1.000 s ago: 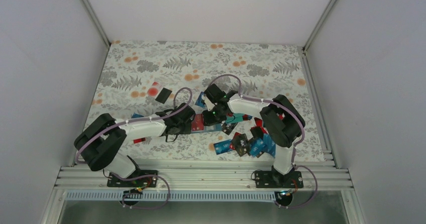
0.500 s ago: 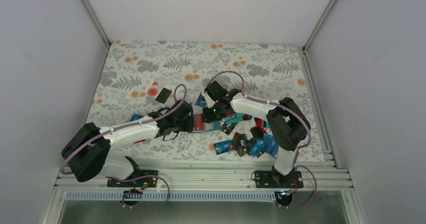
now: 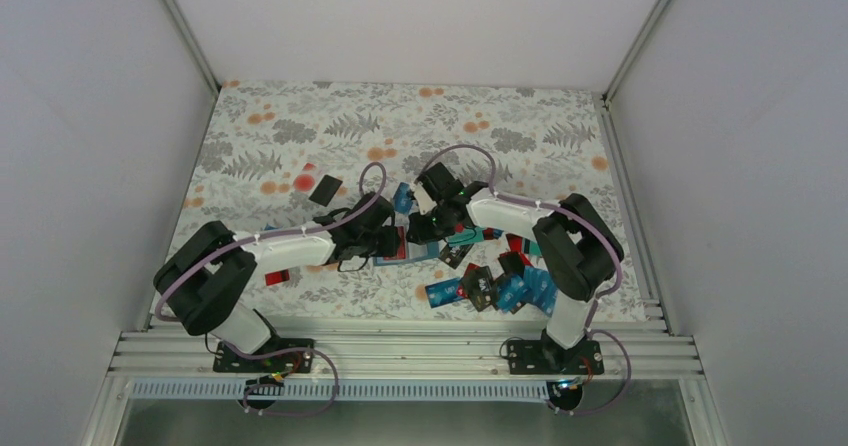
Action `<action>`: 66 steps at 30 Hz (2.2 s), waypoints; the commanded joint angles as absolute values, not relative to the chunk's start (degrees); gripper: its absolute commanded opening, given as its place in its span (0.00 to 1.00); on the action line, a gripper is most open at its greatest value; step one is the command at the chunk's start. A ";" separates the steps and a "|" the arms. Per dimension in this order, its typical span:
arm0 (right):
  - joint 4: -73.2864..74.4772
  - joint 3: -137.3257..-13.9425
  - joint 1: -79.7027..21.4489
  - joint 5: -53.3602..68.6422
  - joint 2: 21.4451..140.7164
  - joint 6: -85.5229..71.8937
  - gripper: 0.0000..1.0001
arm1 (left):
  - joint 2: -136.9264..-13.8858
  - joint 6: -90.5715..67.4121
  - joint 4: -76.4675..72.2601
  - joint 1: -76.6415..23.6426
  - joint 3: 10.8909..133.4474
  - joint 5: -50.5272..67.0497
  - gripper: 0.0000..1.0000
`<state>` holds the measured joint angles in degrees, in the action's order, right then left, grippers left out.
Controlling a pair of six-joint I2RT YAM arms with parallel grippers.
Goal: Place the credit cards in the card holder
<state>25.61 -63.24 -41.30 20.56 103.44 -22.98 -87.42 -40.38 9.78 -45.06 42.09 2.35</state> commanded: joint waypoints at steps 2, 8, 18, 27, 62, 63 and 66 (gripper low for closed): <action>21.21 -60.52 -39.53 23.37 103.99 -22.71 0.14 | -88.29 -41.98 10.98 -44.71 43.16 0.21 0.36; 19.08 -58.40 -38.88 25.28 105.89 -22.44 0.11 | -88.27 -41.76 11.91 -44.56 43.28 -0.07 0.43; 18.20 -57.92 -38.60 26.33 106.99 -21.97 0.10 | -89.49 -41.63 12.22 -44.56 43.50 0.23 0.53; 17.94 -57.74 -38.41 26.63 107.35 -21.88 0.09 | -91.03 -42.30 11.26 -44.54 43.53 1.93 0.64; 18.00 -57.74 -38.41 26.28 108.73 -21.49 0.05 | -89.89 -41.67 17.35 -45.59 50.44 1.60 0.51; 18.02 -57.68 -38.41 26.20 108.73 -21.50 0.05 | -90.07 -41.54 16.73 -45.66 50.45 1.87 0.49; 18.12 -57.65 -38.41 25.85 108.49 -21.50 0.05 | -90.35 -41.56 15.94 -45.93 50.71 2.19 0.45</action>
<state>17.23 -58.08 -38.54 28.27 106.56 -22.39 -89.43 -42.22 16.51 -45.41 49.28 2.11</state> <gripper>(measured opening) 0.048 0.460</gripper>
